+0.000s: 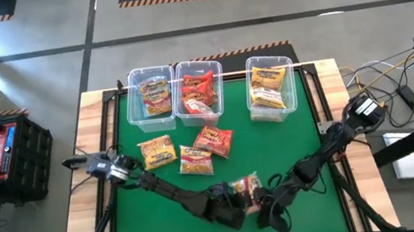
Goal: Sort Maruchan noodles
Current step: Put the bottom blue noodle pack into the top left transparent bin
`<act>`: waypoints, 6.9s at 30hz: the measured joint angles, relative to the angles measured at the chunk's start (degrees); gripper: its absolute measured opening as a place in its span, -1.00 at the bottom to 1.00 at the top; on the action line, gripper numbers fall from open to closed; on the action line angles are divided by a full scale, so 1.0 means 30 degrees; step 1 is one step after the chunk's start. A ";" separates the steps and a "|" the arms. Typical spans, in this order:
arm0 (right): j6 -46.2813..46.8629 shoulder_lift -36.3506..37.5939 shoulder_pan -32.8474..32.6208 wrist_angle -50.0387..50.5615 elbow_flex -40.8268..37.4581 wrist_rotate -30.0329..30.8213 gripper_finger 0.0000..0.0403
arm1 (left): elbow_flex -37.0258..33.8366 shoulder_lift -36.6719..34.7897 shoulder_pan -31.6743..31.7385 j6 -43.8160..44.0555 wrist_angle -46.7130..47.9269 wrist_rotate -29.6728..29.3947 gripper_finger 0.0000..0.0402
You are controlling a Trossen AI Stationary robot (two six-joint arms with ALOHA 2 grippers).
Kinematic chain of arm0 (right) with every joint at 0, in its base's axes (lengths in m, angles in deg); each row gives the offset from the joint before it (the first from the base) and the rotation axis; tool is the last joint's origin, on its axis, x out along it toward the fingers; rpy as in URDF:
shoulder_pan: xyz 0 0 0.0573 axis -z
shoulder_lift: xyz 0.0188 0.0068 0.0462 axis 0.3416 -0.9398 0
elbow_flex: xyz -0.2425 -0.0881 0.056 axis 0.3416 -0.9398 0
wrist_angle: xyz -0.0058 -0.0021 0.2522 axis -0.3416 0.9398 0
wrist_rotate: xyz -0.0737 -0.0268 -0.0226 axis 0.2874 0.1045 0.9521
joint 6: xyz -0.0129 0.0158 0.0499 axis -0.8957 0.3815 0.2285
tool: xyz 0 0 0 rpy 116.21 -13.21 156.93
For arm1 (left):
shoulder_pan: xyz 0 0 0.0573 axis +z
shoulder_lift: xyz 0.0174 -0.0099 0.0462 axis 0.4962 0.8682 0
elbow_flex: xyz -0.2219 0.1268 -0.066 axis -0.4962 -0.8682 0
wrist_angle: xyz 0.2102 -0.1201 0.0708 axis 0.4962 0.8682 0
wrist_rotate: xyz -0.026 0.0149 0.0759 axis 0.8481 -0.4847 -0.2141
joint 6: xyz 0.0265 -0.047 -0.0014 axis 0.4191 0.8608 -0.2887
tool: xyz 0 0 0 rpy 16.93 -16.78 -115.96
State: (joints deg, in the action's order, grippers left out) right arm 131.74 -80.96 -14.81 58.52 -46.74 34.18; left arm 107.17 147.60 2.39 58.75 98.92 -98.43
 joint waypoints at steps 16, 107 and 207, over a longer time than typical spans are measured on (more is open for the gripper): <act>-0.4321 0.3304 0.3273 0.9594 0.0022 0.0083 -0.49 | 0.0000 -0.0044 0.2209 -0.0895 0.1129 -0.0020 -0.15; -0.7503 0.4751 1.3275 1.4398 0.0197 -0.4697 0.20 | -0.0889 -0.1982 0.4663 -0.9643 0.4470 0.4794 -0.15; -0.1826 0.2230 1.3144 0.0835 -0.5092 -0.6349 -0.28 | -0.0841 -0.2055 0.4913 -0.8855 0.4022 0.4100 -0.15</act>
State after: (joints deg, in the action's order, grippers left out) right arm 126.27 -74.27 24.62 61.02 -62.01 15.13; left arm 104.64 141.43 17.12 32.18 110.99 -86.14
